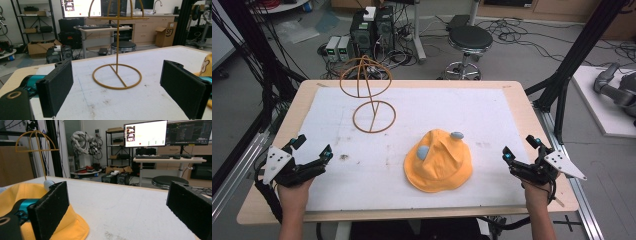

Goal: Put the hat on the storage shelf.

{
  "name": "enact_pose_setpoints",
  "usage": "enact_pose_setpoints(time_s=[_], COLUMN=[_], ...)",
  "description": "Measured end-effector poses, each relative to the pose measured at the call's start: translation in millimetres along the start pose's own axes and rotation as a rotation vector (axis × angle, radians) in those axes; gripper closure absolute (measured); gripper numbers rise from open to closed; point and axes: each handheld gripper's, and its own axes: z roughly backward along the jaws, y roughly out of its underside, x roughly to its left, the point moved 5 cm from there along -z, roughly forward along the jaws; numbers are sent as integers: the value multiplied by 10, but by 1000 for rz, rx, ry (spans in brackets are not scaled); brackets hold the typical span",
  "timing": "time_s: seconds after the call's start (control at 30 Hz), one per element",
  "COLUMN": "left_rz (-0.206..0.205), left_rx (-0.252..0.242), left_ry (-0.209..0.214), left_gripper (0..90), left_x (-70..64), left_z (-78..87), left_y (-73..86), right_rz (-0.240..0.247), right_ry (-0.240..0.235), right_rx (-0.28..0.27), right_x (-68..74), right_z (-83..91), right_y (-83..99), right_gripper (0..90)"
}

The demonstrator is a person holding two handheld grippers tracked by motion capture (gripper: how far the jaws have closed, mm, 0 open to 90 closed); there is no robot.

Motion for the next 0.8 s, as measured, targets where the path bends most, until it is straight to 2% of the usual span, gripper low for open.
enact_pose_setpoints(time_s=[0.53,0.8], left_rz=[2,2], left_rx=[3,4], left_ry=[1,2], left_gripper=[118,118], left_x=[-1,-9], left_z=[-8,-8], left_y=[9,9], right_rz=[4,31], right_ry=[-9,-31], right_rx=[4,0], right_x=[29,82], right_z=[-9,-22], right_y=[-3,-30], right_gripper=[41,41])
